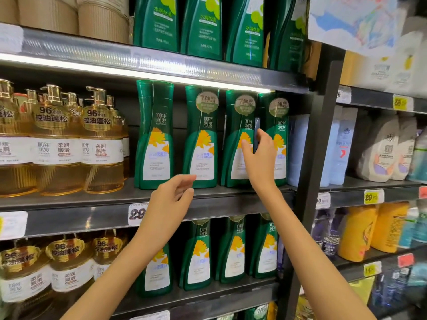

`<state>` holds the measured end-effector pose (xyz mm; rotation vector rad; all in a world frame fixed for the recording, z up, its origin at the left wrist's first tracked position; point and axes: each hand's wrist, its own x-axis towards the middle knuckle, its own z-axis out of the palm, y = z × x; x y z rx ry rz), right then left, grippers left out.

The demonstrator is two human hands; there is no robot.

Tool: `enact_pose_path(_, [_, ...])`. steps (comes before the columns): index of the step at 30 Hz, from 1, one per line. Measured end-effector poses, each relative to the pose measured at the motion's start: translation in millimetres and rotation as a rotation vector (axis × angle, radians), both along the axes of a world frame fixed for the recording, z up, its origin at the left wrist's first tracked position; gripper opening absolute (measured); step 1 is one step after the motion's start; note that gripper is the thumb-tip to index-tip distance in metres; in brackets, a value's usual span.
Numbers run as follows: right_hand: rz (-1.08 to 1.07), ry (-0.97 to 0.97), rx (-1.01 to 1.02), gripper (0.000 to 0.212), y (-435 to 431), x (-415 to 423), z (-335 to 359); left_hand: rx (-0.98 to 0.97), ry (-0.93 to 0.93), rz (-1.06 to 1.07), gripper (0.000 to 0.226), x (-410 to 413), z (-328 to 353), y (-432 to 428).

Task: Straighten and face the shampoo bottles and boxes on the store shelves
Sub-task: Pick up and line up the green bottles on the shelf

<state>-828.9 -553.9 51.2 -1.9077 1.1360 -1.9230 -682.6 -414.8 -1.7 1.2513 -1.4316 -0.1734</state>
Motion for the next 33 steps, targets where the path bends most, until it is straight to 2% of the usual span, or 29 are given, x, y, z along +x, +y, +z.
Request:
enact_pose_path(15, [-0.181, 0.010, 0.096, 0.087, -3.0, 14.6, -6.8, 0.028, 0.008, 0.012, 0.030, 12.9, -3.7, 7.3])
enact_pose_path(23, [0.068, -0.071, 0.047, 0.051, 8.9, 5.4, -24.6, 0.050, 0.035, -0.041, 0.029, 6.0, -6.0, 9.2])
enact_pose_path(28, [0.098, -0.025, 0.071, 0.054, 20.8, 2.7, -19.4, 0.038, 0.022, -0.092, 0.030, -3.9, -2.7, 17.0])
enact_pose_path(31, [0.100, -0.066, 0.122, 0.055, 35.0, -9.7, -13.7, 0.035, 0.038, -0.113, 0.031, -4.5, -5.6, 25.2])
enact_pose_path(33, [0.156, -0.119, 0.172, 0.048, 50.3, -20.5, -12.4, 0.047, 0.050, -0.125, 0.031, -6.3, -10.0, 31.9])
